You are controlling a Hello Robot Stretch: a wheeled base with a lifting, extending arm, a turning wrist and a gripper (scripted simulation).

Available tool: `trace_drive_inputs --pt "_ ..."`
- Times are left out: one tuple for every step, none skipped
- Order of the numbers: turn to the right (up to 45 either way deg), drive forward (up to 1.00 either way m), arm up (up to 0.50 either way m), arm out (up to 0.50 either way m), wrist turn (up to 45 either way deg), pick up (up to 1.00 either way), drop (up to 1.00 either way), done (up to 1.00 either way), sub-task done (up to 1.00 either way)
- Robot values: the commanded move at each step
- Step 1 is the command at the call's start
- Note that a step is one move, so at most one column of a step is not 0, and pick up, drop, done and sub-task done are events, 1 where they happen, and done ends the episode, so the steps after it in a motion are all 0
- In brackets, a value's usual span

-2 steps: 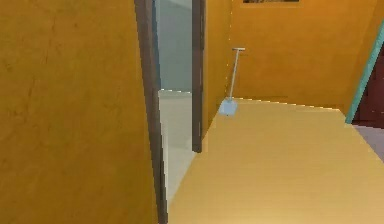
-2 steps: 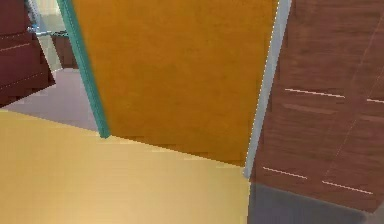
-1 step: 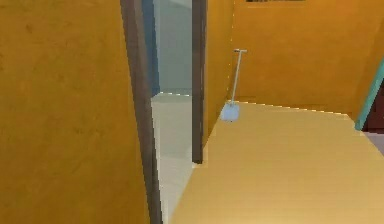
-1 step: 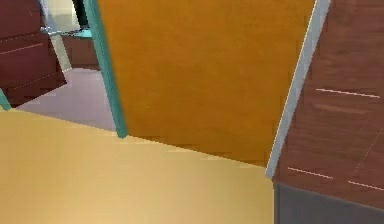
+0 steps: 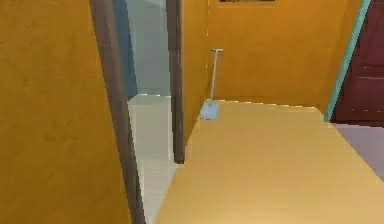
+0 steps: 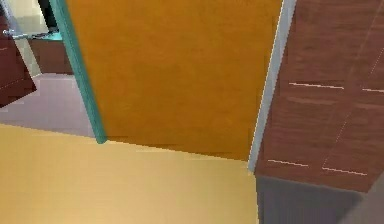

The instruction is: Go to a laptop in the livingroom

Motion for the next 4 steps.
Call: trace_drive_inputs --pt "0.0 0.95 0.0 0.0 0.0 0.0 0.0 0.0 0.0" --pt "-24.0 0.0 0.0 0.0 0.0 0.0 0.0 0.0 0.0" --pt "0.0 0.25 0.0 0.0 0.0 0.0 0.0 0.0 0.0" --pt "-45.0 0.0 0.0 0.0 0.0 0.0 0.0 0.0 0.0"
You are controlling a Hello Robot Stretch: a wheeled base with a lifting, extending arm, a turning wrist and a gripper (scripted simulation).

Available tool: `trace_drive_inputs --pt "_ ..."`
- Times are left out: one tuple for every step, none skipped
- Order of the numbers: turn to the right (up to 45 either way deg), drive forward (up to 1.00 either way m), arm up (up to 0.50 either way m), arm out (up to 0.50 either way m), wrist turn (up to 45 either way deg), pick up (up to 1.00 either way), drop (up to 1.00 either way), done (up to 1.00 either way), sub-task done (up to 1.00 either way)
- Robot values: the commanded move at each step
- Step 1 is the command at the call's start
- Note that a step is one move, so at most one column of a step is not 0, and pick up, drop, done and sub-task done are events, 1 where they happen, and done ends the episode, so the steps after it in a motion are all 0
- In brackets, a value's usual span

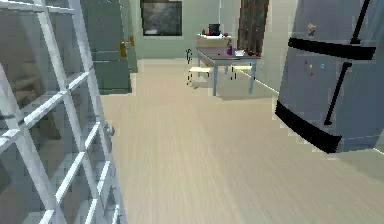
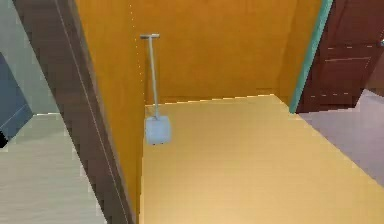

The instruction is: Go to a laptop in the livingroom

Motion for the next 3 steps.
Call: trace_drive_inputs --pt "0.0 0.8 0.0 0.0 0.0 0.0 0.0 0.0 0.0" --pt "-12.0 0.0 0.0 0.0 0.0 0.0 0.0 0.0 0.0" --pt "0.0 1.0 0.0 0.0 0.0 0.0 0.0 0.0 0.0"
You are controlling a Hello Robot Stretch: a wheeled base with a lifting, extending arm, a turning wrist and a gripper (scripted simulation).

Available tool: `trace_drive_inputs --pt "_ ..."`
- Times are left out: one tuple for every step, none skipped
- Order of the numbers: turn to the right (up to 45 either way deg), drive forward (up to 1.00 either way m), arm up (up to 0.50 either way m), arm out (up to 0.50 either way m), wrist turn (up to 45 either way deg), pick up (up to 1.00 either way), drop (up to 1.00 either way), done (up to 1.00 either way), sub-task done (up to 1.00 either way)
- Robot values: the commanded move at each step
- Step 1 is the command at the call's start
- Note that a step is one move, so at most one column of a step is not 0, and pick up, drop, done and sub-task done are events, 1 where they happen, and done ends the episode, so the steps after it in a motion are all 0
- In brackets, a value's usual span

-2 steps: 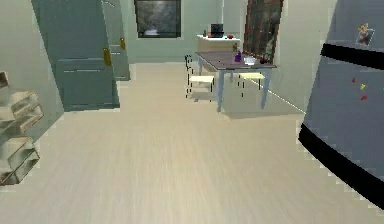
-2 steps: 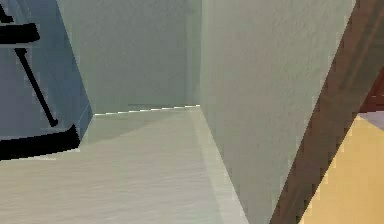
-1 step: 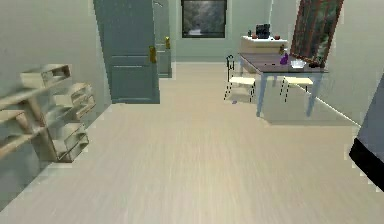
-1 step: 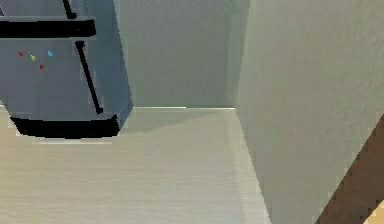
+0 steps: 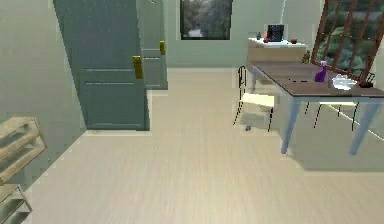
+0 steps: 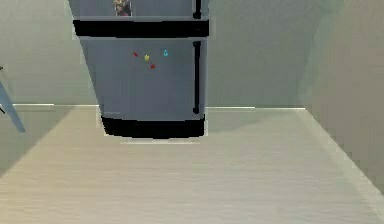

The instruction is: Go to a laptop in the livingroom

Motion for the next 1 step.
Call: trace_drive_inputs --pt "0.0 1.0 0.0 0.0 0.0 0.0 0.0 0.0 0.0"
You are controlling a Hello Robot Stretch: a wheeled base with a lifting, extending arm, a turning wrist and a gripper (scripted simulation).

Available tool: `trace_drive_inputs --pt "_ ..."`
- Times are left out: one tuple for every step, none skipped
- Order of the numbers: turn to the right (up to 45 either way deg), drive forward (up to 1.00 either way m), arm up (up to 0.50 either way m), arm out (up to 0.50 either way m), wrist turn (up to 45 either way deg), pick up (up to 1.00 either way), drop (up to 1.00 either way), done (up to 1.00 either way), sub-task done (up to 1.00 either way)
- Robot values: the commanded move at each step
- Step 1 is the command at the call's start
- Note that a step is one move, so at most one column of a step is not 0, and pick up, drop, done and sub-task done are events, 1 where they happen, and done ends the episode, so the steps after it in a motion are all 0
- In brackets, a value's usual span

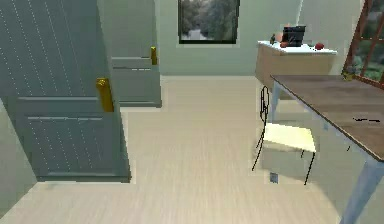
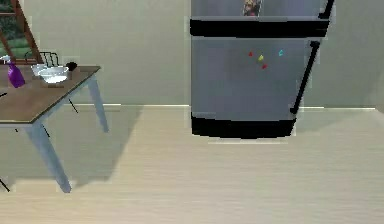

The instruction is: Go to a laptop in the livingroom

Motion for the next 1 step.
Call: trace_drive_inputs --pt "0.0 1.0 0.0 0.0 0.0 0.0 0.0 0.0 0.0"
